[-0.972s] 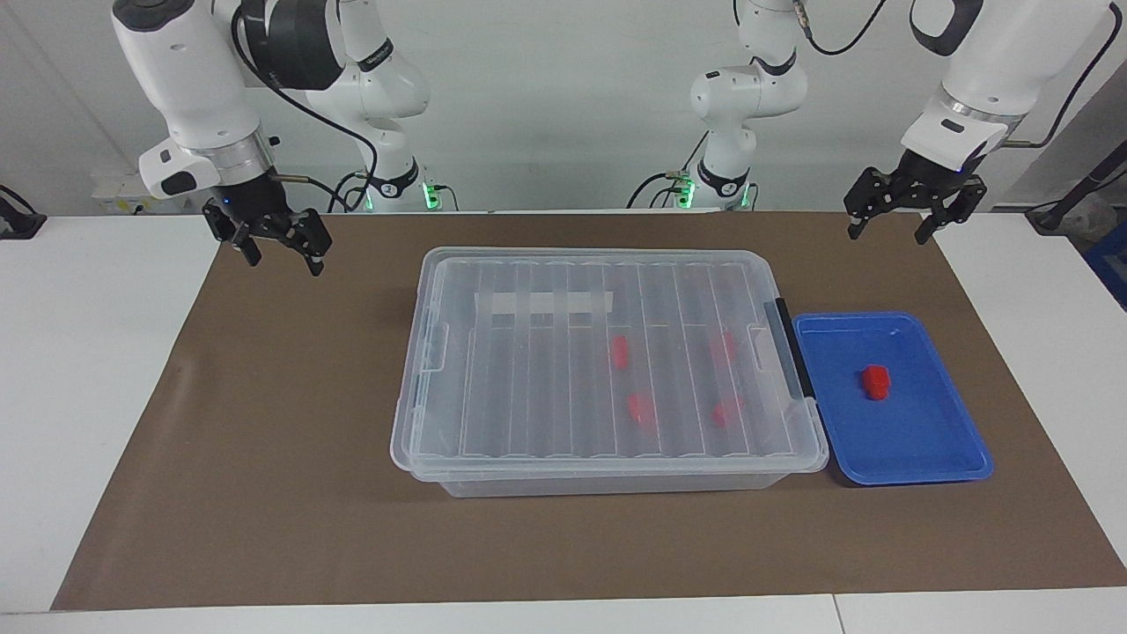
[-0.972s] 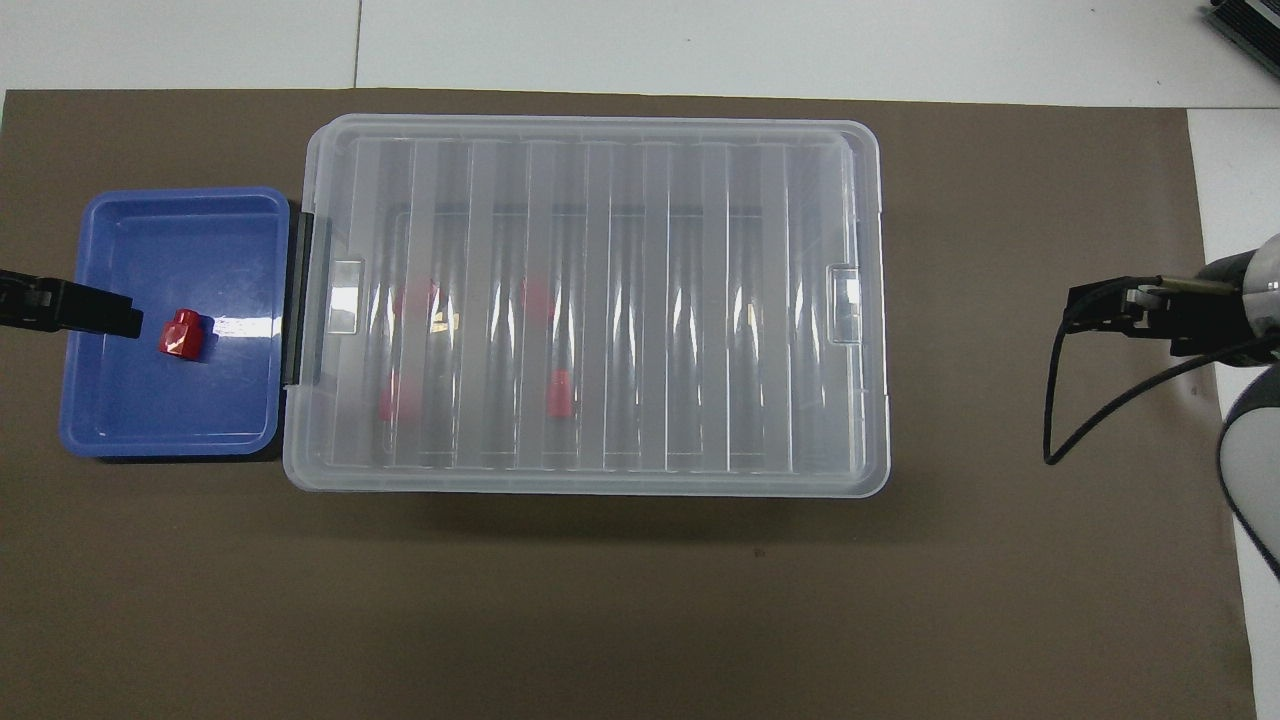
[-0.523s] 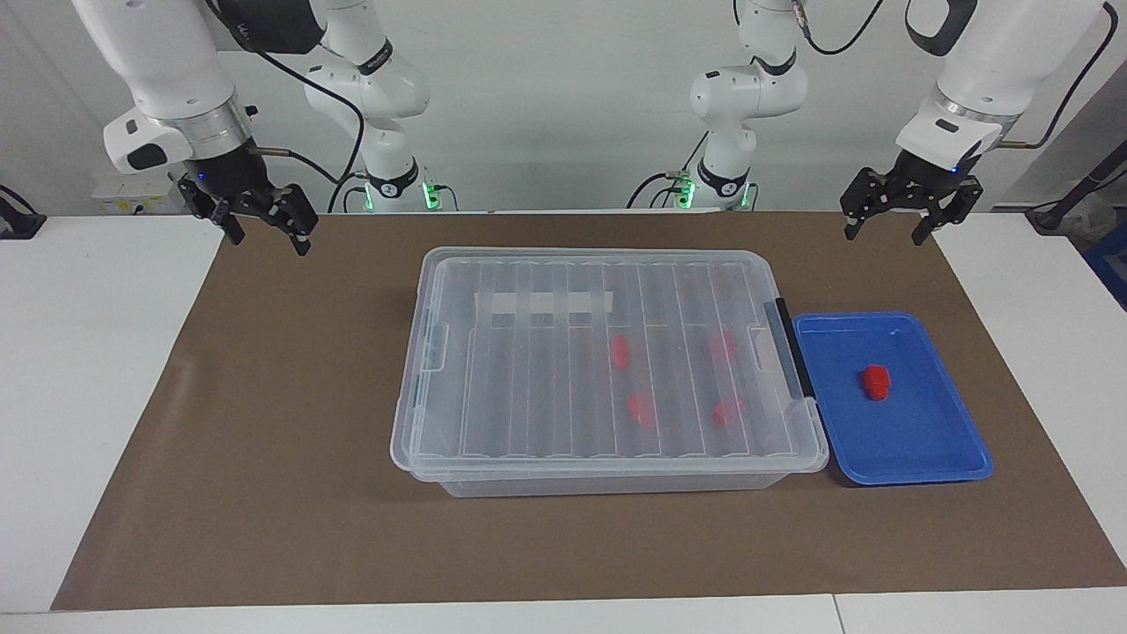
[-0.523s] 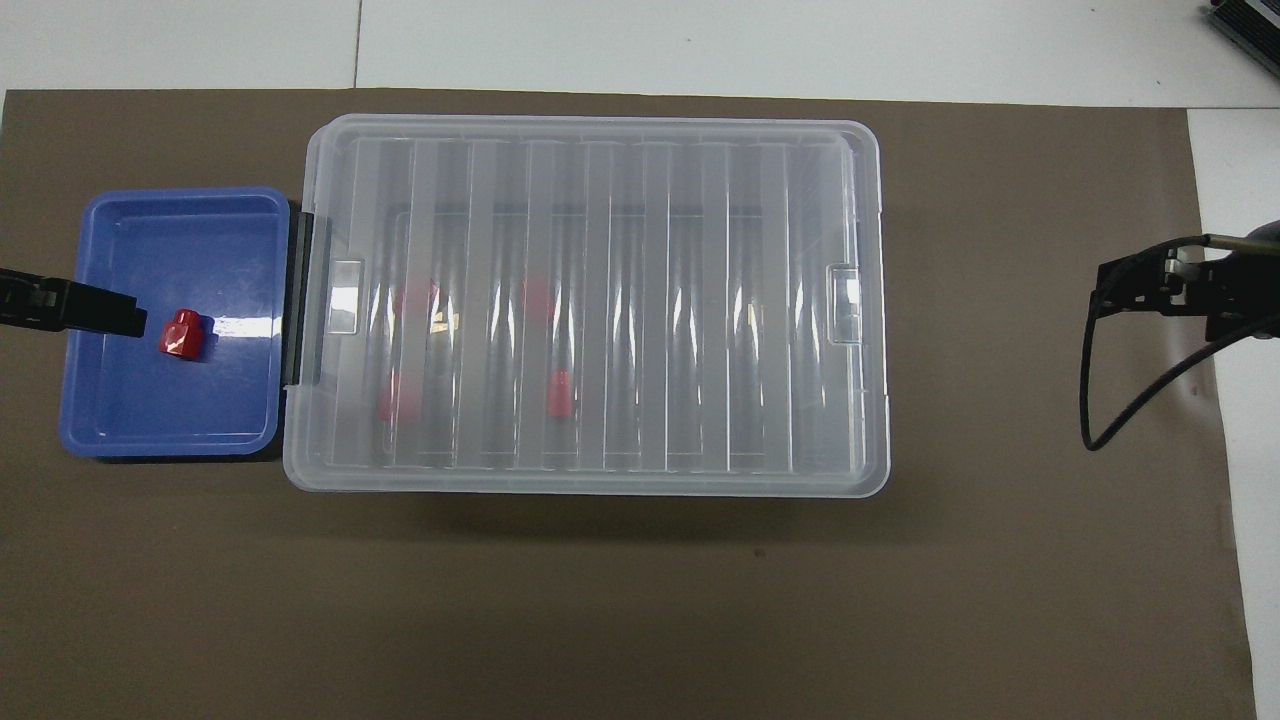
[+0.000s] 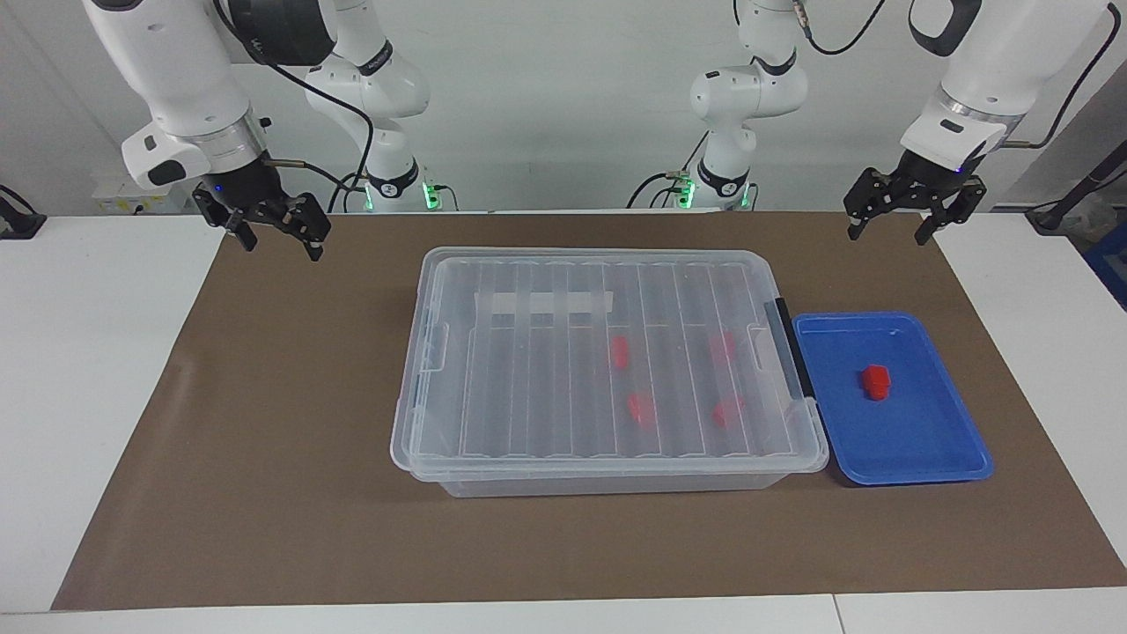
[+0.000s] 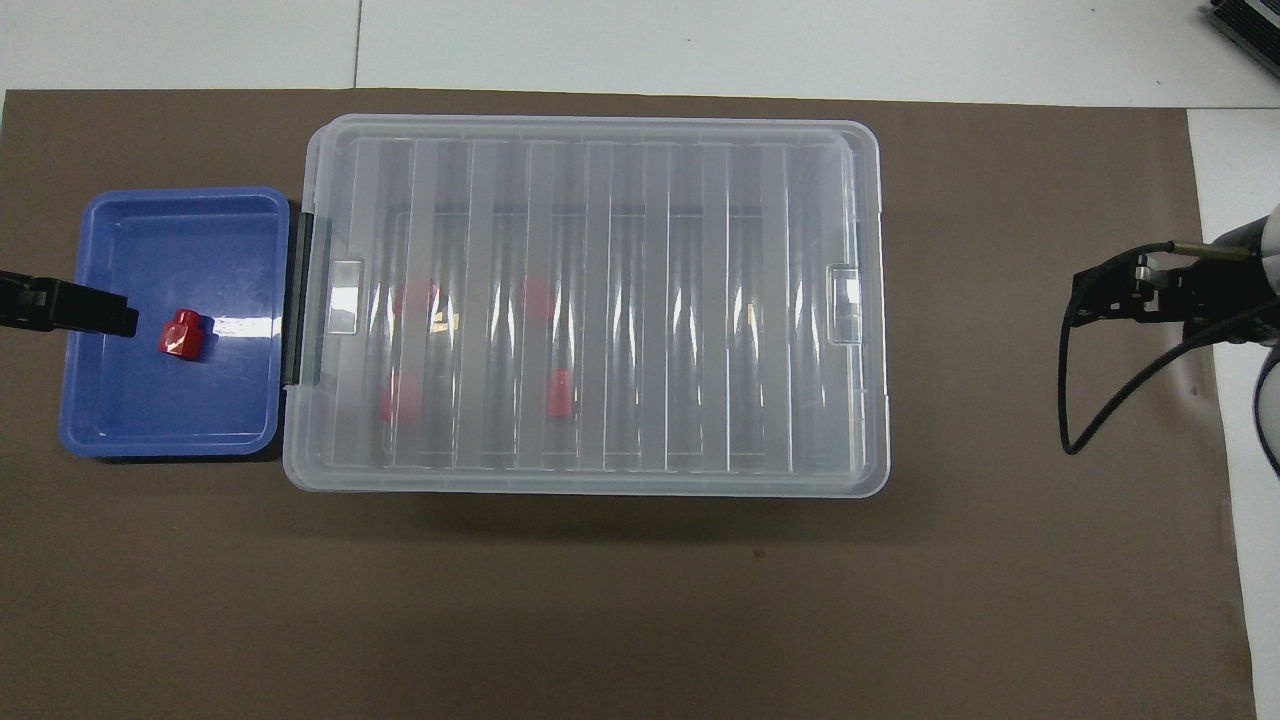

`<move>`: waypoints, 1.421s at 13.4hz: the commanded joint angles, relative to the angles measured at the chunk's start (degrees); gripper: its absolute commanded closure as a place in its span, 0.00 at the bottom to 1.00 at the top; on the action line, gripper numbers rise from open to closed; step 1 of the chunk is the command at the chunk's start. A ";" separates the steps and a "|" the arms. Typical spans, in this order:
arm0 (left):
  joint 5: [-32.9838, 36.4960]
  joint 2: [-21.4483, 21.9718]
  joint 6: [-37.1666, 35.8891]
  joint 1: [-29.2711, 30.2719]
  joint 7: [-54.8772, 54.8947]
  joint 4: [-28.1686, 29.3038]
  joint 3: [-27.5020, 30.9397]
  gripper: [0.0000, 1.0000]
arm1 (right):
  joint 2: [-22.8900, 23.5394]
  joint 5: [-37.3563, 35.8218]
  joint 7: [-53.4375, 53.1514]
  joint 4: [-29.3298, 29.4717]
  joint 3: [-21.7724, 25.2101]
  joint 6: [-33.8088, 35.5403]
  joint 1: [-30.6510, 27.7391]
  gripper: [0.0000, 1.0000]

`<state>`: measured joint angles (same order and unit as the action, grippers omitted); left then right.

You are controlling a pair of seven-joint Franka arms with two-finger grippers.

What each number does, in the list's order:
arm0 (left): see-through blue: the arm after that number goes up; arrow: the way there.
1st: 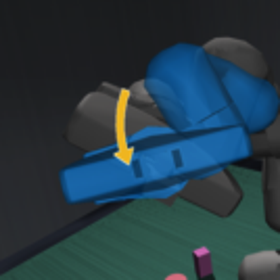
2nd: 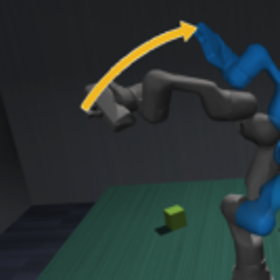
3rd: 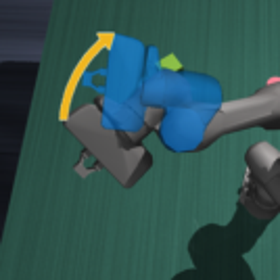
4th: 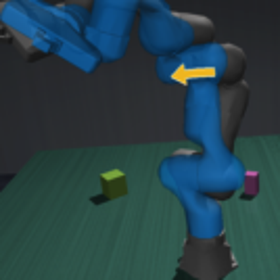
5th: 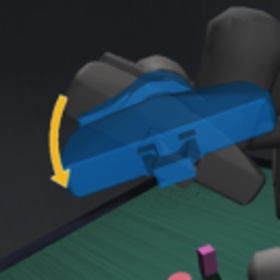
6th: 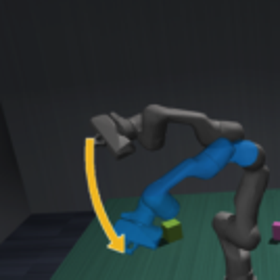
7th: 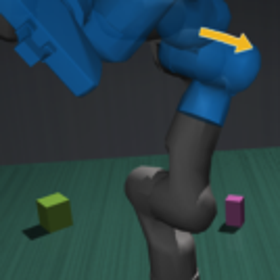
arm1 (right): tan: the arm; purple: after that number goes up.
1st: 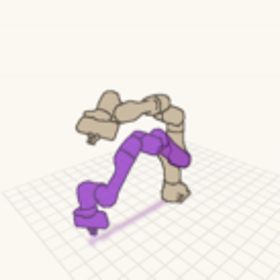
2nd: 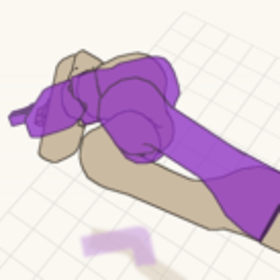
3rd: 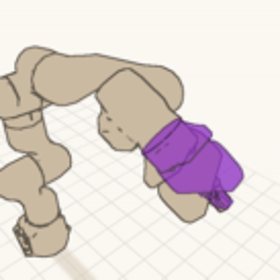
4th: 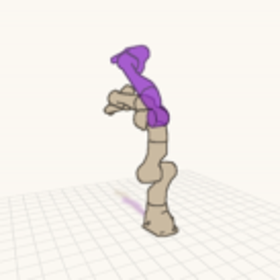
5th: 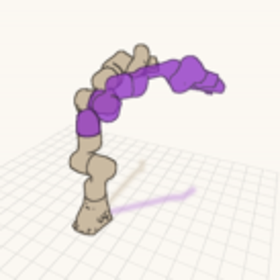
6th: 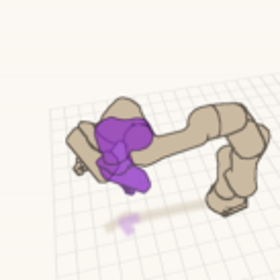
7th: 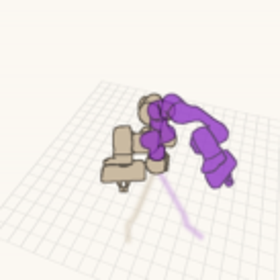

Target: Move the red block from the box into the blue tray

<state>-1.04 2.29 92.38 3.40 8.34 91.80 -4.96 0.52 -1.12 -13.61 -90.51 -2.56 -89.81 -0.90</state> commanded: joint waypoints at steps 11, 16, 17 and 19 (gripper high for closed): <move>1.21 1.40 0.96 0.03 -0.34 1.71 0.12 0.00 | -1.75 3.14 0.25 -2.74 -0.34 -0.10 -0.42 0.00; 1.21 1.40 0.96 0.03 -0.34 1.71 0.12 0.00 | -2.10 2.88 2.53 -3.27 -0.25 -0.88 -0.24 0.00; 1.21 1.40 0.96 0.03 -0.34 1.71 0.12 0.00 | -2.10 2.87 2.63 -3.27 -0.25 -1.07 -0.24 0.00; 1.21 1.40 0.96 0.03 -0.34 1.71 0.12 0.00 | -2.10 2.44 2.71 -3.36 -0.25 -1.15 -0.24 0.00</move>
<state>-1.03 2.29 92.38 3.41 8.34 91.80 -4.92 -0.01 0.91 -12.18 -91.71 -2.71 -89.57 -0.88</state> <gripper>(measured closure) 0.000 0.000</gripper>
